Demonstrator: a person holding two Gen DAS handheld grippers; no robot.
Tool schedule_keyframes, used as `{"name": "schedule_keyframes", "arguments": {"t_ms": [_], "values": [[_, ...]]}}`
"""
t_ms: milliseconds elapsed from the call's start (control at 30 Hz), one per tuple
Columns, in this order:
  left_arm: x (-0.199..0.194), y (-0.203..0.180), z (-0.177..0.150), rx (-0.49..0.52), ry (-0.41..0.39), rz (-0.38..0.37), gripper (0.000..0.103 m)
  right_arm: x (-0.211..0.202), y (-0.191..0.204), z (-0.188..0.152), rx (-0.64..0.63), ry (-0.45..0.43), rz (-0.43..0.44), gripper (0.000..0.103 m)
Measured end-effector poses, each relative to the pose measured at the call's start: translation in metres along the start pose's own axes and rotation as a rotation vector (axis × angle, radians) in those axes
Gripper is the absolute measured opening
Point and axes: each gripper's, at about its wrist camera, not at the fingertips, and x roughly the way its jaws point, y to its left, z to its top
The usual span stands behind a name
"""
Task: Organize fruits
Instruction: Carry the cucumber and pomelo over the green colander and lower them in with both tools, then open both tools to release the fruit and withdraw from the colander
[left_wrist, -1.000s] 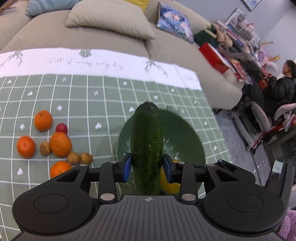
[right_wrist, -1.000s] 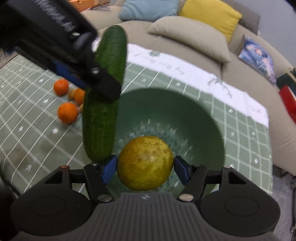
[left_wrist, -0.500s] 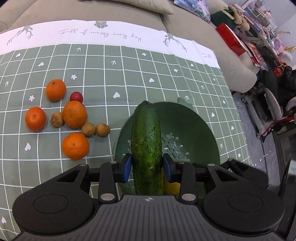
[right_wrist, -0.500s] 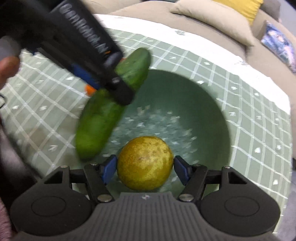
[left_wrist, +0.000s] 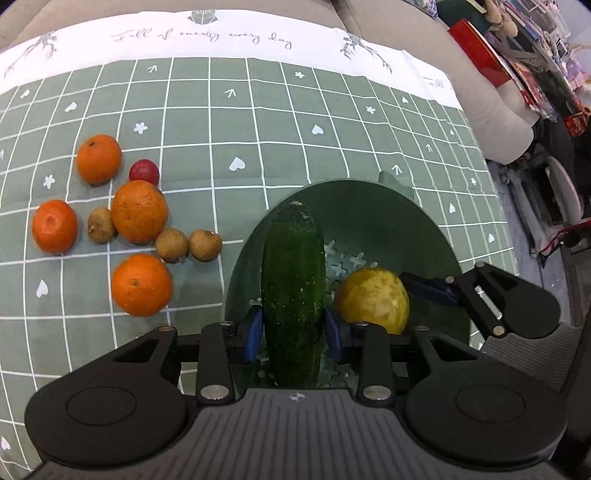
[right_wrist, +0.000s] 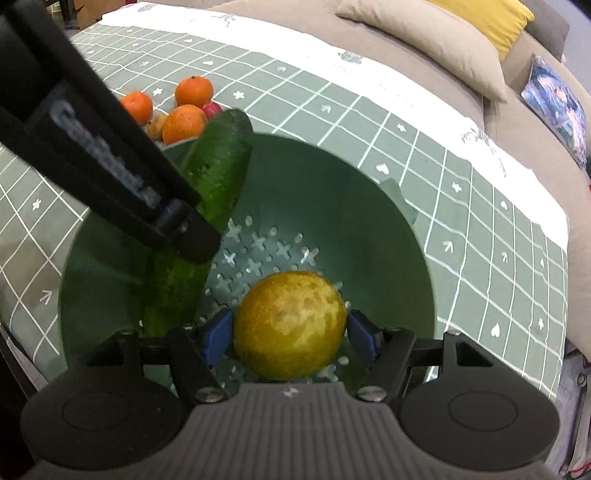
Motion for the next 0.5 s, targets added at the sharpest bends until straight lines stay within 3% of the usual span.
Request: {"name": "schedule_keyframes", "arguments": {"t_ms": [267, 367, 500], "values": [[0.002, 0.001, 0.001, 0.003, 0.009, -0.01, 0.04, 0.0, 0.008, 0.007, -0.035, 0.027, -0.022, 0.064], [0.001, 0.001, 0.0, 0.007, 0.011, -0.015, 0.044, -0.006, 0.01, 0.01, -0.051, 0.021, -0.042, 0.07], [-0.007, 0.0, -0.003, 0.017, 0.003, -0.02, 0.044, -0.013, 0.012, 0.016, -0.068, 0.022, -0.076, 0.071]]}}
